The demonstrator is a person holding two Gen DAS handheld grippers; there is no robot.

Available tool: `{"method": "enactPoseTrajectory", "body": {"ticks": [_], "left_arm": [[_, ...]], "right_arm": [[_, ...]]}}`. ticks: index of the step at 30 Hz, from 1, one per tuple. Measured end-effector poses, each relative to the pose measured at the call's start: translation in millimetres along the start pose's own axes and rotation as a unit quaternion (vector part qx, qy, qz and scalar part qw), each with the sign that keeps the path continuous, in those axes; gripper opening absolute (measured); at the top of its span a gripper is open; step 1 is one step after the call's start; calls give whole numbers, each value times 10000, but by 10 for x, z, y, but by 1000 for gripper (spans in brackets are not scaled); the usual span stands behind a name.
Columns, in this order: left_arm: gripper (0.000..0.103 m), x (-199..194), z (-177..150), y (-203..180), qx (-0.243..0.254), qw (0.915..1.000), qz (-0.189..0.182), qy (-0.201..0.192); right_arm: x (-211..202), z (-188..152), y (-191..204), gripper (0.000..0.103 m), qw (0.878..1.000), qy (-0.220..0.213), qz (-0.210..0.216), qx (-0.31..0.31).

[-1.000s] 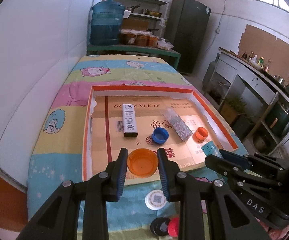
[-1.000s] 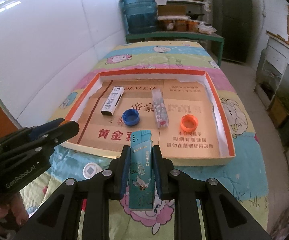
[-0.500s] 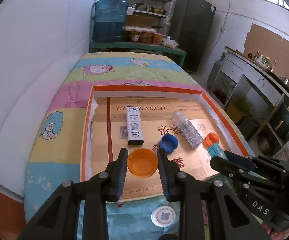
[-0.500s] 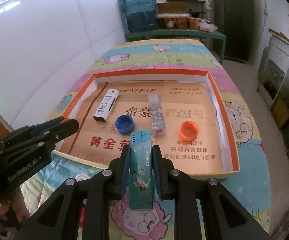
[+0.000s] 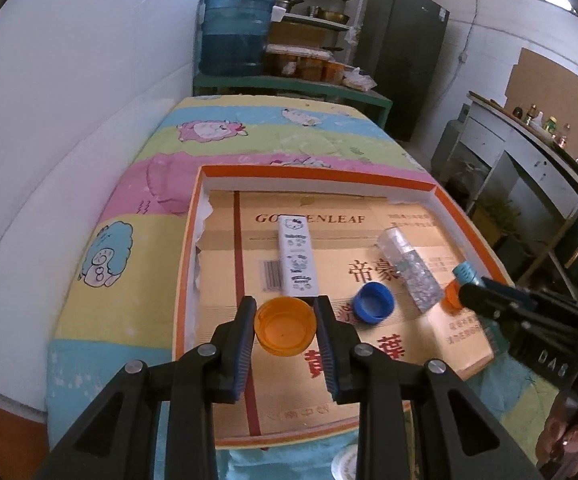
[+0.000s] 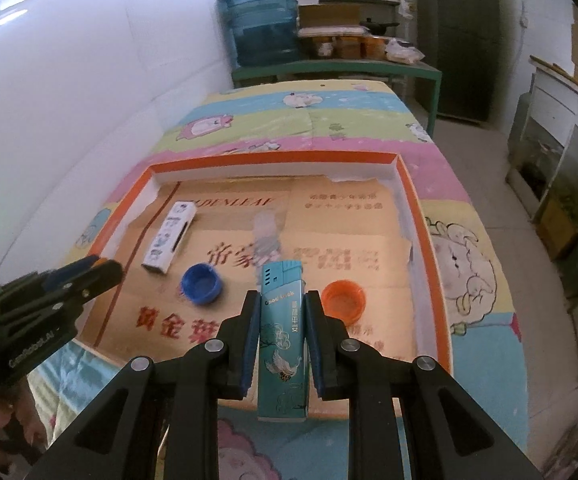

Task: Organize rigid objects
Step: 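Carry the blue lighter and orange lid over the cardboard tray with both grippers, then lower the lighter and orange lid into the tray and open both grippers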

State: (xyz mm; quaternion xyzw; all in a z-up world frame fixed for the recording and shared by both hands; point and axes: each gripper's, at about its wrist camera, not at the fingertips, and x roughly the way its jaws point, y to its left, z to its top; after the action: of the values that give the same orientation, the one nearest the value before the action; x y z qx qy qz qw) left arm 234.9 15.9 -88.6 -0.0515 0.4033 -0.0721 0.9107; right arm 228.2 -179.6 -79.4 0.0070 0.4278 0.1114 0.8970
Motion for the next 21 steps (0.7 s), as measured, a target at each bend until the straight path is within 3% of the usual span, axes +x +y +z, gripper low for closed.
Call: {"method": "enactPoseTrajectory", "body": {"ticks": [21], "left_arm": [[30, 224, -20, 110, -10, 9997, 202, 160]], "right_arm": [[642, 485, -177, 22, 9996, 191, -184, -138]]}}
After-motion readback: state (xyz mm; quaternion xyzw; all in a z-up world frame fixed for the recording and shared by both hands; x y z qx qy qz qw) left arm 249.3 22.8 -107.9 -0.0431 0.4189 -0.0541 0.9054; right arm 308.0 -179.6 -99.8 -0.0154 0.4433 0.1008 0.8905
